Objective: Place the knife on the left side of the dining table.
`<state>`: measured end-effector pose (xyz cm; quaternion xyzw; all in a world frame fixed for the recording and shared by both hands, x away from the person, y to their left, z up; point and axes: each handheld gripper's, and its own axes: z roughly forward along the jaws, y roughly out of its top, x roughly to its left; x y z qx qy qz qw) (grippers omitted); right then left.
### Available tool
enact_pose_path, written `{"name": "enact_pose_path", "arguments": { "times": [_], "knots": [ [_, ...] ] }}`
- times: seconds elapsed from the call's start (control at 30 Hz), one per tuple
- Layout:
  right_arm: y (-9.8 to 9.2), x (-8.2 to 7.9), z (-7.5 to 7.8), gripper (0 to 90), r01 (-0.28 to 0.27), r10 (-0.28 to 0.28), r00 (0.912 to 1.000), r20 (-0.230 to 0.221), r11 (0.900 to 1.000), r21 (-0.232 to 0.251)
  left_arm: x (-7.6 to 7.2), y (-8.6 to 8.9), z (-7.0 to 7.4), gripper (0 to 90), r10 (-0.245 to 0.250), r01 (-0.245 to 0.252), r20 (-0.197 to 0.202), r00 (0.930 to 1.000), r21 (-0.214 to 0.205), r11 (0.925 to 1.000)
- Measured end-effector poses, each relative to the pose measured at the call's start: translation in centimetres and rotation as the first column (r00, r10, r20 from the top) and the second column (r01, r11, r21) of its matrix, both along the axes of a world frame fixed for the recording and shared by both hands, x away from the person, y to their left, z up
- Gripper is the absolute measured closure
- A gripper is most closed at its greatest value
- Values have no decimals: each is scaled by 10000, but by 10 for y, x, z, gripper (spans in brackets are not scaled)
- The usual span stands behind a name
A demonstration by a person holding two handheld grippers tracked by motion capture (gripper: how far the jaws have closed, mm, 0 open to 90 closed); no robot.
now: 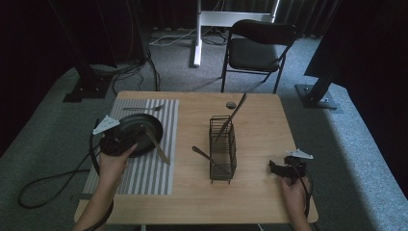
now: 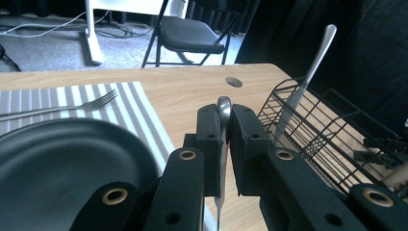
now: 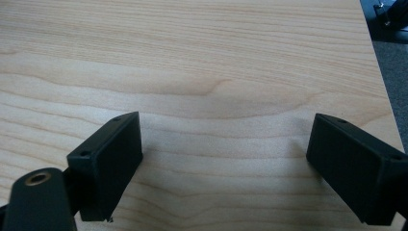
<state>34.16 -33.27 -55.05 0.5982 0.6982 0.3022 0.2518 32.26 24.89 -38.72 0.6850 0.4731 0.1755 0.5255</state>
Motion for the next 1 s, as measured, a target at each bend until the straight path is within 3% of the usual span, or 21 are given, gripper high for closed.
{"name": "enact_pose_path", "arguments": {
  "times": [0.47,0.63,1.0],
  "knots": [
    [0,0,0,115,1,-1,10000,0,10000,2,-16,33,-12,813,247,-268,-484,9985,-434,9987],
    [0,0,0,115,0,0,10000,1,10000,1,-19,47,-20,792,565,-607,-653,9963,-638,9961],
    [0,0,0,115,9,-9,10000,-11,10000,3,-22,75,-45,774,1307,-1413,-1223,9838,-818,9866]
  ]
}}
